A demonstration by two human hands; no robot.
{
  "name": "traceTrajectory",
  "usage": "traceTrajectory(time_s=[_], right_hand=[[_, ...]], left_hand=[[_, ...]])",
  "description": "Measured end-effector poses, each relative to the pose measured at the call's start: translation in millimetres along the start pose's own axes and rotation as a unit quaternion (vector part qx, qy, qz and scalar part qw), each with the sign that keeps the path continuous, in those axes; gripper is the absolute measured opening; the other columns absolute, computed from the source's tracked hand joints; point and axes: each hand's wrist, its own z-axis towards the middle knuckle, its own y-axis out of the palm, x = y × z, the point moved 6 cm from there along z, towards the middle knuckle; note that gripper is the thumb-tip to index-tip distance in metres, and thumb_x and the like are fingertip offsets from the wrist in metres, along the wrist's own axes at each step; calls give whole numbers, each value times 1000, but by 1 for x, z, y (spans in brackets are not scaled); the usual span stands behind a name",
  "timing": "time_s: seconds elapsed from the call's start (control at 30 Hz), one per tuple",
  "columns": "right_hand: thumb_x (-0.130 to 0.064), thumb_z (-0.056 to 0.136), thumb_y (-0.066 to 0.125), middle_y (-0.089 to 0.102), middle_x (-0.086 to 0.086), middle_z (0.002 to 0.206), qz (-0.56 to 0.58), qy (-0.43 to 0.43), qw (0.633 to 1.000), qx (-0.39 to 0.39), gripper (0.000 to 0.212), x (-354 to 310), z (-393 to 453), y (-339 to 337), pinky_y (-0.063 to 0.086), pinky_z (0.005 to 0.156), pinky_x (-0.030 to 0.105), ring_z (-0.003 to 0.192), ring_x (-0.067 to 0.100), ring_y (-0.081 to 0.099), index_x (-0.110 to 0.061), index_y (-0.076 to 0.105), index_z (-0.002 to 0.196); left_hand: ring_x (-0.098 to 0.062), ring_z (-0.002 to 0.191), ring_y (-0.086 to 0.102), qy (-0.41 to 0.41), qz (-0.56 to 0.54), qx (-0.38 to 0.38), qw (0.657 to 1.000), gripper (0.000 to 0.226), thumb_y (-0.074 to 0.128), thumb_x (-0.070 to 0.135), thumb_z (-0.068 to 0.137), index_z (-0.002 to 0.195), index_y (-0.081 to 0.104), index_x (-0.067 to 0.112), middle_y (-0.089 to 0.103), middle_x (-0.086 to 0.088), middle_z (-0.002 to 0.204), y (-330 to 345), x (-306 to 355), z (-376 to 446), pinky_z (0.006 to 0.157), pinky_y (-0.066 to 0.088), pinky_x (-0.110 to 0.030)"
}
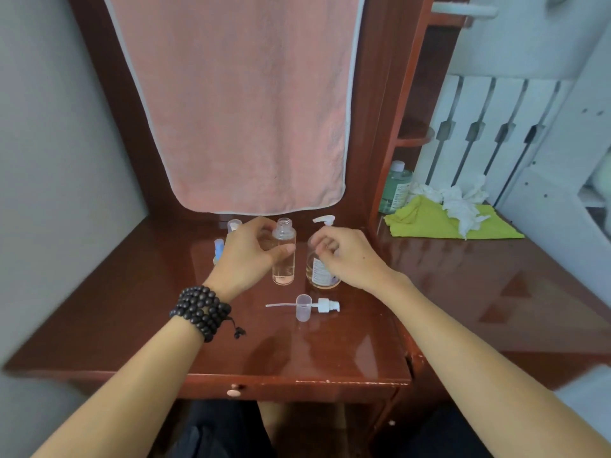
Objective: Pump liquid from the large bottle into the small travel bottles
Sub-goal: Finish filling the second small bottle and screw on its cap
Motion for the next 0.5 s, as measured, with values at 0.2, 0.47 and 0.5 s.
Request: traceTrajectory(time_s=[0.2, 0.47, 0.5], right_hand=[[-11, 87, 64, 60, -3, 106, -190, -2, 954, -230, 26, 28, -27, 41, 50, 75, 33, 96, 21, 57, -21, 59, 110], [-14, 89, 69, 58, 1, 101, -243, 37, 935, -257, 20, 58, -25, 60, 53, 75, 42, 94, 30, 62, -24, 54, 99], [-15, 89, 69, 59, 0, 99, -233, 47, 938, -254, 19, 59, -23, 57, 53, 75, 41, 93, 30, 63, -23, 54, 98]], left_hand=[[0, 91, 67, -30, -36, -24, 999, 34, 82, 28, 77, 104, 62, 22, 68, 11, 97, 8, -8, -18, 82, 52, -23], [1, 90, 67, -41, -26, -32, 998, 36, 83, 29, 76, 105, 63, 23, 69, 11, 96, 8, -17, -18, 86, 55, -28], [0, 90, 67, -44, -22, -35, 998, 36, 83, 31, 75, 104, 63, 24, 70, 10, 97, 7, -20, -17, 87, 55, -29]])
